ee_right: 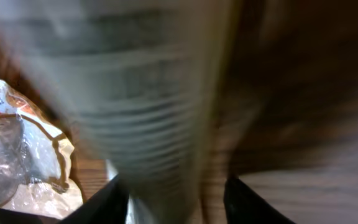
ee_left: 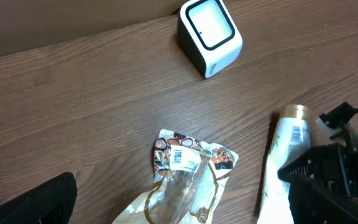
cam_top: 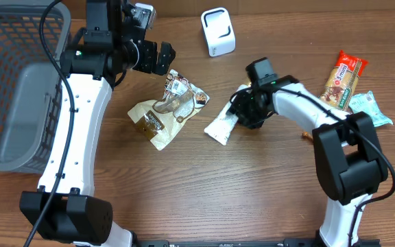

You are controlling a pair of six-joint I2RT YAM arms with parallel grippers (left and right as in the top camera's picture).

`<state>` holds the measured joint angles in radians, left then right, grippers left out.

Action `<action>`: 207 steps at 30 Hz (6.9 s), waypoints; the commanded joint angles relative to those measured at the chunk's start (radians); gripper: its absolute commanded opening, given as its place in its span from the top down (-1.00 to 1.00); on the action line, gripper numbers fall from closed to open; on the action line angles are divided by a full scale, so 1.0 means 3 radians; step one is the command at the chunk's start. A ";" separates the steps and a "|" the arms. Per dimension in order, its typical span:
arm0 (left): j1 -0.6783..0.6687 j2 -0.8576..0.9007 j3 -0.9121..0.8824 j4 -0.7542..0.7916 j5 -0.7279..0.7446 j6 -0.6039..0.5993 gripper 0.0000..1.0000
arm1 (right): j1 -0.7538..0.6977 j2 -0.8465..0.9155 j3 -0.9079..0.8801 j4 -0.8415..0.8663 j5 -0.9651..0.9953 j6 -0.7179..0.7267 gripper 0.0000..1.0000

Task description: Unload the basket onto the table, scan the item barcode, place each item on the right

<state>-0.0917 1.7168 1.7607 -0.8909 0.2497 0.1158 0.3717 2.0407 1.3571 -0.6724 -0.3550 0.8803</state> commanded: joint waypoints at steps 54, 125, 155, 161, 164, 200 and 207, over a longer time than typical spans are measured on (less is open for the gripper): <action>-0.0025 -0.0051 0.0031 0.0014 0.0008 0.0064 -1.00 | -0.0158 -0.0051 0.0075 -0.0745 -0.0730 -0.2871 -0.86; -0.0025 -0.0051 0.0031 0.0014 0.0008 0.0064 -0.99 | -0.0409 -0.1994 0.0636 -0.0830 -0.0622 -0.2313 0.93; -0.0025 -0.0051 0.0031 0.0014 0.0008 0.0064 -1.00 | 0.0160 0.0996 0.2637 0.0418 0.3215 -0.4537 0.93; -0.0024 -0.0051 0.0031 0.0014 0.0008 0.0064 -1.00 | 0.0160 0.1141 0.2637 0.0674 0.3226 -0.4617 0.93; -0.0023 -0.0051 0.0031 0.0014 0.0008 0.0064 -0.99 | 0.0160 0.1202 0.2636 0.0732 0.3237 -0.4687 0.93; -0.0028 -0.0051 0.0031 0.0014 0.0008 0.0064 -1.00 | 0.0263 0.1548 0.2636 0.0951 0.3738 -0.4770 0.93; -0.0028 -0.0051 0.0031 0.0014 0.0008 0.0064 -1.00 | 0.0312 0.1541 0.2637 0.0969 0.3962 -0.4772 0.93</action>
<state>-0.0917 1.7168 1.7607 -0.8909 0.2497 0.1158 0.4541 2.5183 2.1143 -0.4091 0.7540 -0.5621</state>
